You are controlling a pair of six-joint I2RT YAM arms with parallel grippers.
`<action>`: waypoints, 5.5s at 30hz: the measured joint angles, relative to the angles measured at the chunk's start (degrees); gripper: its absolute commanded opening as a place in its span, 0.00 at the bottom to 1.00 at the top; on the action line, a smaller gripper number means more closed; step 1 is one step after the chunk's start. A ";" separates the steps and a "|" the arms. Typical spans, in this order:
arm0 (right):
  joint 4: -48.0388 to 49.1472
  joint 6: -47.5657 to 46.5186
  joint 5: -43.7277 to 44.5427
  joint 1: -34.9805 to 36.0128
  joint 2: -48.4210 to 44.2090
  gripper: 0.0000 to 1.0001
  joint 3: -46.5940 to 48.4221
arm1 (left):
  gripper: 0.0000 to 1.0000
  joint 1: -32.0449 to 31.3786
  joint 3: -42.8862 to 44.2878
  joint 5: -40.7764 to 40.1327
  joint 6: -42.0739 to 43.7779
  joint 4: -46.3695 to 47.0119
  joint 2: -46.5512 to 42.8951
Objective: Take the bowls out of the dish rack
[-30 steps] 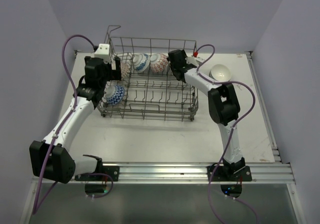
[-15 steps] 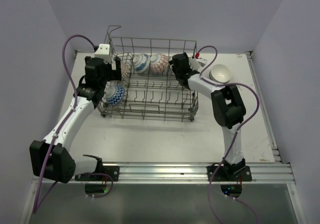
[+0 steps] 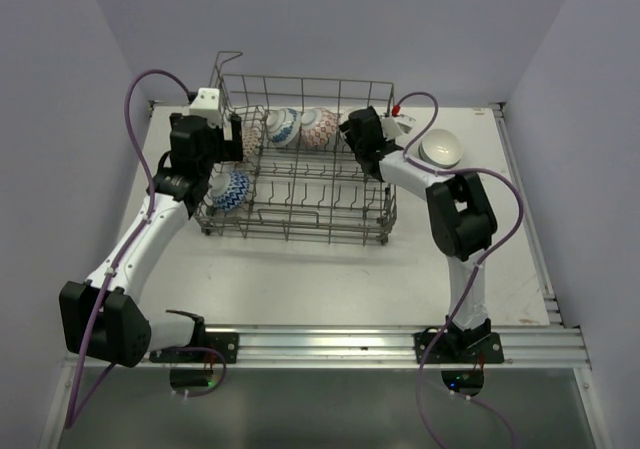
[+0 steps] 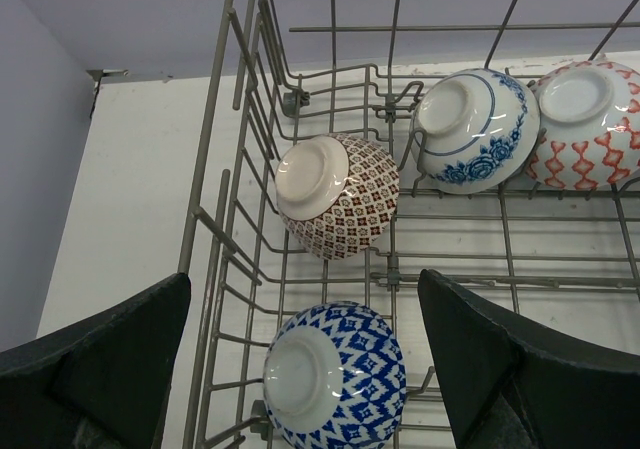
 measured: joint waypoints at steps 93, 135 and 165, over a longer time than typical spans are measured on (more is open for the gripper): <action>-49.88 -37.29 -42.88 0.35 17.14 0.42 42.64 | 1.00 -1.92 0.00 -2.40 0.26 -0.22 -0.13; -48.46 -36.81 -53.18 -0.76 19.91 0.20 39.39 | 1.00 -1.92 0.00 -2.38 0.24 -0.22 -0.83; -40.83 -29.90 -56.70 -1.70 16.65 0.00 32.24 | 1.00 -1.92 0.02 -2.40 0.26 -0.44 -0.83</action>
